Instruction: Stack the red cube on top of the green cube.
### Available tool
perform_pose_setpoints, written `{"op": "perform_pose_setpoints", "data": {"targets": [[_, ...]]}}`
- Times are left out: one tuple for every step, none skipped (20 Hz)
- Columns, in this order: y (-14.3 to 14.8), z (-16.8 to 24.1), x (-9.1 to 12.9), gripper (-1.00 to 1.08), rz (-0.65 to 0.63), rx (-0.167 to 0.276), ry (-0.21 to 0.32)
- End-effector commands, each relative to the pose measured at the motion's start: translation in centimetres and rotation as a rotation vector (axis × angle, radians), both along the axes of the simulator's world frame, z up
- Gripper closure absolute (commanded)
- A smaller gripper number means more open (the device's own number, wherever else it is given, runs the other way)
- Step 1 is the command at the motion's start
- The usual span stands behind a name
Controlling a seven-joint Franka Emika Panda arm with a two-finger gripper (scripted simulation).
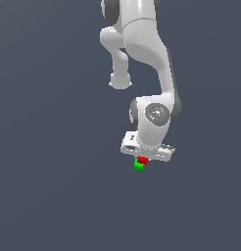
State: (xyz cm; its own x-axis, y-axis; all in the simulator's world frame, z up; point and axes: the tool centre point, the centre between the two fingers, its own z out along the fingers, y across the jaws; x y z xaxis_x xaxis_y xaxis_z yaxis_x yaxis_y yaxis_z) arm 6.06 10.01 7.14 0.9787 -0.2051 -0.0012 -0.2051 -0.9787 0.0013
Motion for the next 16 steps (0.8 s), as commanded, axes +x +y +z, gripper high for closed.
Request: {"op": "perform_pose_setpoints", "data": {"targets": [[-0.82, -0.63, 0.50, 1.08, 0.002, 0.001, -0.002], [-1.01, -0.79, 0.61, 1.08, 0.002, 0.001, -0.002], [-1.15, -0.90, 0.71, 1.08, 0.002, 0.001, -0.002], [-1.23, -0.97, 0.78, 1.08, 0.002, 0.001, -0.002], [-1.28, -1.02, 0.82, 1.08, 0.001, 0.001, -0.001], [-1.29, -1.03, 0.83, 1.08, 0.001, 0.001, -0.001], [-1.29, -1.03, 0.83, -0.92, 0.001, 0.001, -0.001], [-1.29, -1.03, 0.83, -0.92, 0.001, 0.001, -0.001], [-1.29, -1.03, 0.83, -0.92, 0.001, 0.001, -0.001], [-1.29, -1.03, 0.83, -0.92, 0.001, 0.001, -0.001], [-1.29, -1.03, 0.83, -0.92, 0.001, 0.001, -0.001], [-1.29, -1.03, 0.83, -0.92, 0.001, 0.001, -0.001], [-1.29, -1.03, 0.83, -0.92, 0.001, 0.001, -0.001], [-1.29, -1.03, 0.83, -0.92, 0.001, 0.001, -0.001], [-1.29, -1.03, 0.83, -0.92, 0.001, 0.001, -0.001], [-1.29, -1.03, 0.83, -0.92, 0.001, 0.001, -0.001]]}}
